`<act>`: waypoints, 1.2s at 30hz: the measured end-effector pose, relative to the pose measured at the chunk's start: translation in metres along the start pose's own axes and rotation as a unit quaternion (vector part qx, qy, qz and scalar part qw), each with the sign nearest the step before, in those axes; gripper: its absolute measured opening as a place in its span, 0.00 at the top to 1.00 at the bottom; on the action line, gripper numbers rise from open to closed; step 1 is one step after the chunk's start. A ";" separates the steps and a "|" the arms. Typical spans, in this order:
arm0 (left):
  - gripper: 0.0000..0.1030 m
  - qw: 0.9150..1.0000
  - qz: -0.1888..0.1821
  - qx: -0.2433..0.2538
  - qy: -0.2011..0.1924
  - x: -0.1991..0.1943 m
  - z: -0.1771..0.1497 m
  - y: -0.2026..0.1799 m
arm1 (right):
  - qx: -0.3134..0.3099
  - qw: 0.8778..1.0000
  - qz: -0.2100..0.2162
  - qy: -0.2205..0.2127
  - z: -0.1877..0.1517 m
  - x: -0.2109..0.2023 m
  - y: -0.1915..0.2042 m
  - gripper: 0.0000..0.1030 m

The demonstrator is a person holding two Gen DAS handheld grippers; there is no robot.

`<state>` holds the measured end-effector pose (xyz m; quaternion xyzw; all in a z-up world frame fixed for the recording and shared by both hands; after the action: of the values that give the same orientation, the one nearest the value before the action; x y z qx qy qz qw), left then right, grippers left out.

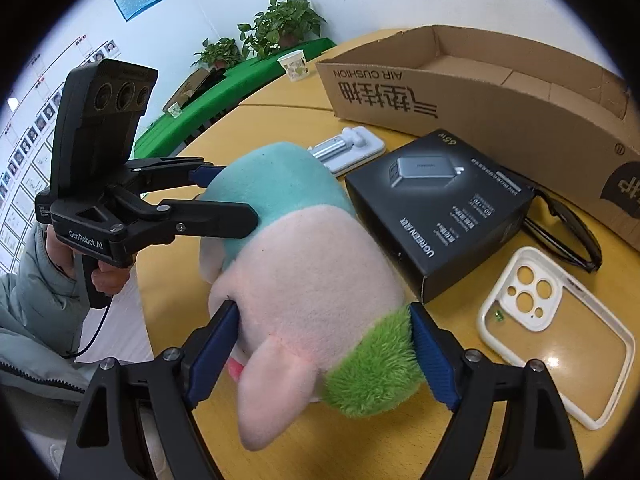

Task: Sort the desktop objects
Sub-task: 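Lift the plush pig with both tools and carry it toward the cardboard box, then lower the plush pig into the cardboard box and open both tools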

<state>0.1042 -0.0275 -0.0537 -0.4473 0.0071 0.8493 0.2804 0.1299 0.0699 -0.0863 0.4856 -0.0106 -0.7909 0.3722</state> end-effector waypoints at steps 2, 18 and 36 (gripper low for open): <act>0.26 1.000 -0.005 0.014 0.009 -0.002 -0.004 -0.002 | -0.009 1.000 -0.003 0.006 -0.003 0.001 0.005 0.16; 0.30 0.995 -0.096 -0.012 -0.021 -0.020 0.020 -0.005 | -0.021 0.999 0.041 -0.005 0.006 -0.001 0.018 0.19; 0.30 0.952 -0.011 0.120 -0.281 -0.108 0.301 0.028 | -0.195 0.961 -0.086 -0.175 0.276 -0.145 -0.020 0.19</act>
<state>-0.0890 -0.0232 0.2029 -0.1535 0.0251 0.9304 0.3320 -0.0598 0.0760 0.1620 0.2565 0.1208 -0.8793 0.3827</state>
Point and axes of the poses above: each gripper's, at about its wrist camera, not at the fingertips, and x roughly the way its jaws point, y to its left, z to its top, the point moved 9 cm from there along x, roughly the way its jaws point, and after that the axes turned 5 degrees about x, right-handed, at the moved point
